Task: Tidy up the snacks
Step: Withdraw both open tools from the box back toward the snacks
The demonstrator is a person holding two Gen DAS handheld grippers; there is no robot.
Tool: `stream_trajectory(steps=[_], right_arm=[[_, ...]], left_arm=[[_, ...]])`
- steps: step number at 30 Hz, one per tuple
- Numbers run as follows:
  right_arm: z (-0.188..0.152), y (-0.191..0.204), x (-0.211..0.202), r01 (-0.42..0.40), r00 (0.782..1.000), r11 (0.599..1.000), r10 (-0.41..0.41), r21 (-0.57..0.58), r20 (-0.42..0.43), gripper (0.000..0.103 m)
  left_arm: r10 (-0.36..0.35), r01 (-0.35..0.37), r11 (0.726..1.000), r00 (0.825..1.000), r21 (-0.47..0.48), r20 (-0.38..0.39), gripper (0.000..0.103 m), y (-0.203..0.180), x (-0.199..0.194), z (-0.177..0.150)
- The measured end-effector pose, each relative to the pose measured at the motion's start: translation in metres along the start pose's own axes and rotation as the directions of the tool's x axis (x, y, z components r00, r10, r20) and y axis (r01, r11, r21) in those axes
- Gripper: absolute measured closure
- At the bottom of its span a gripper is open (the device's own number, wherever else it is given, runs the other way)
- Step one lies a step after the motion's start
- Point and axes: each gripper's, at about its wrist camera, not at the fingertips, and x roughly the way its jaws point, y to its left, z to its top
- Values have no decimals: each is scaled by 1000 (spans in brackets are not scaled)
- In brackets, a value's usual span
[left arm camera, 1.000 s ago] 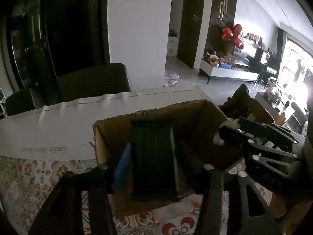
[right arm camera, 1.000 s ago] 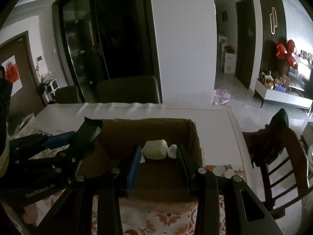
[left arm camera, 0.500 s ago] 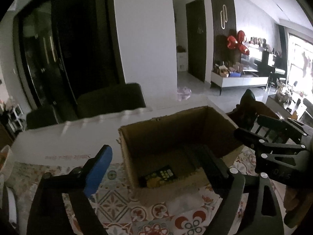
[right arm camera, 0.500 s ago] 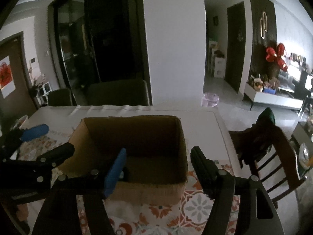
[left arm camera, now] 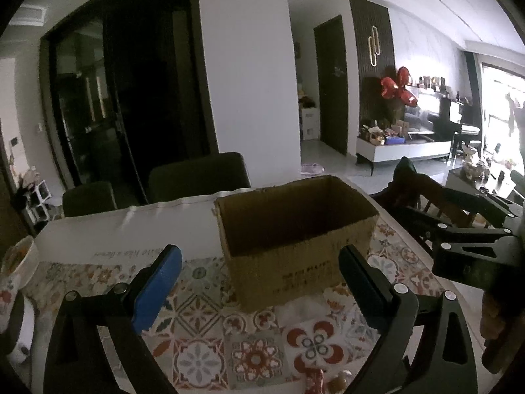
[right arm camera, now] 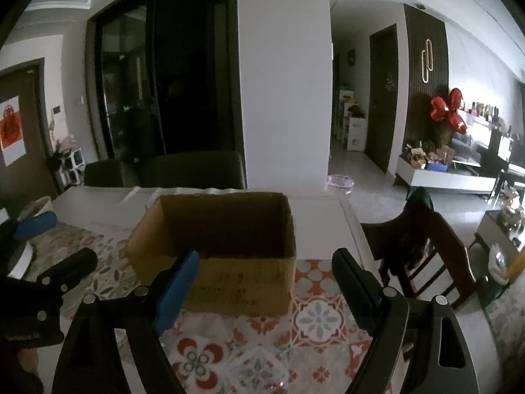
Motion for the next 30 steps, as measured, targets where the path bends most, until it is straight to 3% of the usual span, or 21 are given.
stream_trajectory(steps=[11,25,30], right_arm=[[-43,-3,-23,9,1000,999,-10,-51,-24,19],[-110,-13,-8,-14,984,993,-6,-114,-176,19],[-124,-19,2,-14,976,993,-12,-116,-218,19]], left_arm=[[33,-34,999,999,-22,-37,5,-16,-19,-56],[100,-99,995,991,19,-92,6,-42,-15,-122],[85,-82,996,986,26,-140,6,-48,-1,-133]])
